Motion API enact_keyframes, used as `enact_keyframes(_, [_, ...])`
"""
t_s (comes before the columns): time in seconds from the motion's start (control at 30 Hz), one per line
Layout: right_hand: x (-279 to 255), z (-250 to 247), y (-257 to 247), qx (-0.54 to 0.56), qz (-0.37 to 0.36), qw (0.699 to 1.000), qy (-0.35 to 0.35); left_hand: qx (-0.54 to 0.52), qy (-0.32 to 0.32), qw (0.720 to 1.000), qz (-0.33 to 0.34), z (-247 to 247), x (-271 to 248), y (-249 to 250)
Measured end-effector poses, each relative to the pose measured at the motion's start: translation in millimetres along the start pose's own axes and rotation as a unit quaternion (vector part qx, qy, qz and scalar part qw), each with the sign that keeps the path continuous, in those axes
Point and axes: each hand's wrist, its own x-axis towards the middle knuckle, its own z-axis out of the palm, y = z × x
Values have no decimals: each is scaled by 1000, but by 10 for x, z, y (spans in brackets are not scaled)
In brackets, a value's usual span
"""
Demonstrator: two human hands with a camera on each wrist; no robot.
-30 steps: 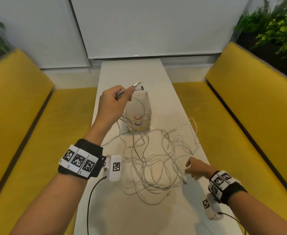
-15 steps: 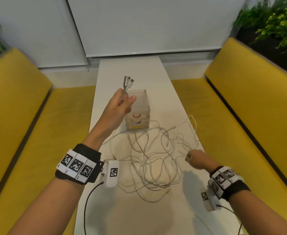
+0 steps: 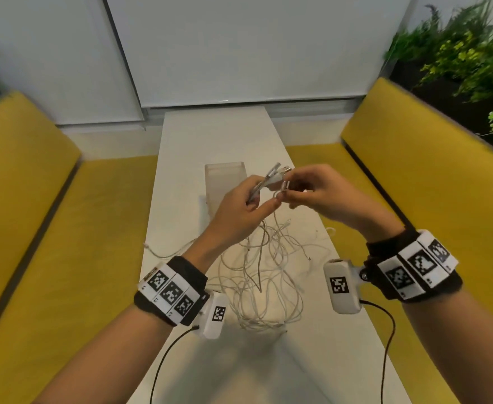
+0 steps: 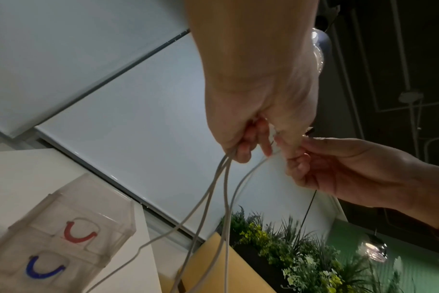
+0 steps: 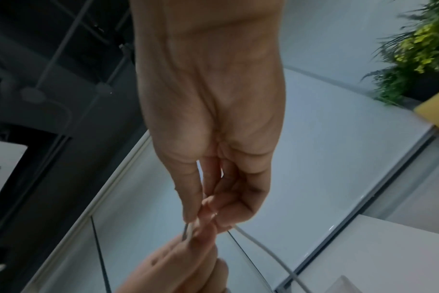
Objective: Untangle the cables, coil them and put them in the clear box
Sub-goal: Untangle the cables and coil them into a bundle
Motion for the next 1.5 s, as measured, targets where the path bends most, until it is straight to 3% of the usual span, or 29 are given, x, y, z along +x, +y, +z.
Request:
enact_keyframes(0.17, [76, 187, 88, 16, -45, 997, 65, -15, -1, 1000, -1, 9, -2, -53])
enact_keyframes(0.27, [131, 366, 212, 95, -9, 988, 119, -50, -4, 998, -27, 39, -22, -62])
enact_keyframes(0.4, [123, 564, 299, 303, 43, 952, 19, -108, 56, 991, -59, 74, -5, 6])
enact_keyframes(0.6, [-27, 875, 475, 226, 1, 967, -116, -275, 123, 952, -64, -179, 110, 78])
enact_keyframes(0.73, [-126, 759, 793, 117, 25, 989, -81, -304, 268, 914, -33, -741, 202, 210])
enact_keyframes(0.8, [-164, 634, 970, 45, 54, 997, -37, -266, 304, 915, -12, -968, 191, 255])
enact_keyframes(0.9, [-155, 514, 1000, 46, 74, 996, -17, -137, 232, 963, 6, -930, 120, 303])
enact_keyframes(1.0, [-44, 472, 785, 111, 55, 992, -34, -22, 48, 998, -19, -554, 48, 257])
enact_keyframes(1.1, [42, 459, 578, 182, 8, 982, -40, 66, -102, 992, -44, -217, -24, 60])
enact_keyframes(1.2, [16, 396, 494, 208, -26, 977, -31, 98, -134, 984, -70, -139, -43, -42])
enact_keyframes(1.27, [-38, 333, 513, 219, -30, 975, -33, 51, -104, 992, -53, -236, -34, -30])
enact_keyframes(1.33, [-100, 269, 613, 225, -6, 974, -23, -3, -23, 999, -44, -427, 2, 17])
enact_keyframes(1.5, [-263, 189, 1019, 210, 75, 975, 2, -88, 144, 985, -21, -885, 57, 94])
